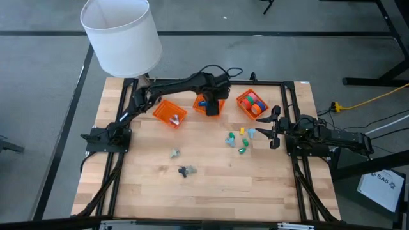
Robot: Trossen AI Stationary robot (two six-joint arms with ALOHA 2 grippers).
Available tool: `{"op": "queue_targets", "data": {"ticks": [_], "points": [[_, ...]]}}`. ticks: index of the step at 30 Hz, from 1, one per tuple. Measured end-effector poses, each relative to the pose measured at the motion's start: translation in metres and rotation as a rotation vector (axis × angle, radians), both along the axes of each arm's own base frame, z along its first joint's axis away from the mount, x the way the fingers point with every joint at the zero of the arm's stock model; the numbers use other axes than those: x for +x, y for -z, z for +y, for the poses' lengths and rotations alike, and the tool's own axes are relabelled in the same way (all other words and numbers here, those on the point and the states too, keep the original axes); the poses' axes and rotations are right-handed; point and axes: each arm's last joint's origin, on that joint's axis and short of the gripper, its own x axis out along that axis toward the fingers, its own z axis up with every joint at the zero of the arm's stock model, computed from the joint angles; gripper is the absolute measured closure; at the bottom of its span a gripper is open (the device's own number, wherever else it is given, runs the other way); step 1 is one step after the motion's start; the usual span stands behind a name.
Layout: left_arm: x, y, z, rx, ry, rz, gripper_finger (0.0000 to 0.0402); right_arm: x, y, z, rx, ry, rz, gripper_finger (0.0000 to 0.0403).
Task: Pick and place Stapler, Stapler remover, tape
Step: Put the light blue staple remover into the left orange bin
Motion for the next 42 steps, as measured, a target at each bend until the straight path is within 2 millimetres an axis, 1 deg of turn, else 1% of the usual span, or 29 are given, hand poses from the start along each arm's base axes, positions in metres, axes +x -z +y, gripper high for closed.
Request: {"op": "queue_targets", "data": {"ticks": [4, 6, 9, 14, 22, 27, 34, 37, 39, 42], "points": [[0.006, 0.000, -0.016, 0.109, 0.019, 0.045, 0.0270, 0.000, 0.000, 0.000, 0.000, 0.000, 0.000, 0.0214], [0.008, 0.000, -0.024, 0.132, 0.045, 0.060, 0.0270, 0.000, 0.000, 0.000, 0.000, 0.000, 0.000, 0.0214], [0.012, 0.000, -0.036, 0.132, 0.068, 0.059, 0.0272, 0.000, 0.000, 0.000, 0.000, 0.000, 0.000, 0.0214], [0.018, 0.000, -0.058, 0.116, 0.054, 0.035, 0.0280, 0.000, 0.000, 0.000, 0.000, 0.000, 0.000, 0.0214], [0.033, -0.003, -0.098, 0.111, 0.082, -0.057, 0.0282, 0.000, 0.000, 0.000, 0.000, 0.000, 0.000, 0.0214], [0.038, -0.004, -0.117, 0.055, 0.025, -0.121, 0.0283, 0.000, 0.000, 0.000, 0.000, 0.000, 0.000, 0.0214], [0.040, -0.004, -0.138, -0.019, -0.101, -0.163, 0.0280, 0.000, 0.000, 0.000, 0.000, 0.000, 0.000, 0.0214], [0.041, -0.004, -0.147, -0.035, -0.119, -0.172, 0.0279, 0.000, 0.000, 0.000, 0.000, 0.000, 0.000, 0.0214], [0.041, -0.005, -0.154, -0.017, -0.097, -0.175, 0.0280, 0.000, 0.000, 0.000, 0.000, 0.000, 0.000, 0.0214], [0.047, -0.003, -0.170, 0.081, -0.017, -0.222, 0.0284, 0.000, 0.000, 0.000, 0.000, 0.000, 0.000, 0.0214]]}}
